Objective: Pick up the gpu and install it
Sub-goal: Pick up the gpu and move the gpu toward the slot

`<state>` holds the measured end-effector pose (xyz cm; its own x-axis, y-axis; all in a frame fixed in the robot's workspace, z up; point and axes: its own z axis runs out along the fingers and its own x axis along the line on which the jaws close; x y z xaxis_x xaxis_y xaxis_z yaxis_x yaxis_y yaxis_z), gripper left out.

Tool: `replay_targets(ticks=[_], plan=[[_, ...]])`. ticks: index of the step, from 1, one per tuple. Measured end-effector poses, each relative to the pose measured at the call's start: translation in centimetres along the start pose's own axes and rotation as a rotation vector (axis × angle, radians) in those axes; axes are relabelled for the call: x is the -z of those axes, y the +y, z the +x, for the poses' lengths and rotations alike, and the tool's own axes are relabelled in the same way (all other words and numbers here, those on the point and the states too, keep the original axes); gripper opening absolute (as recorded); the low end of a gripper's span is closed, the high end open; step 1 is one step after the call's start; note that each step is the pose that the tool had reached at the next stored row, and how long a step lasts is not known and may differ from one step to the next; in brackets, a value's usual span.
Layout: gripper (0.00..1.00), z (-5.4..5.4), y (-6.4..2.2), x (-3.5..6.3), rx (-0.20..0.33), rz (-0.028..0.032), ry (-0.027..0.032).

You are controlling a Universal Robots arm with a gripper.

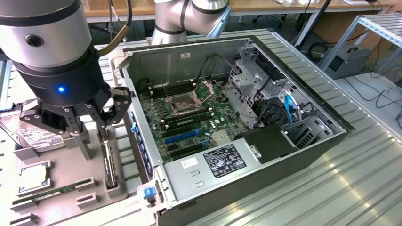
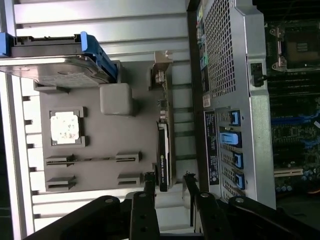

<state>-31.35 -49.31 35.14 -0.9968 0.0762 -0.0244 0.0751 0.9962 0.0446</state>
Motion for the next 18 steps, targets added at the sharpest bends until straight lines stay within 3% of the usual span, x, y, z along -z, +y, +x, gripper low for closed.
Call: replay_targets(ticks=[18], plan=[[0.36, 0.1, -0.19, -4.33, 0.000, 0.0000, 0.0001]])
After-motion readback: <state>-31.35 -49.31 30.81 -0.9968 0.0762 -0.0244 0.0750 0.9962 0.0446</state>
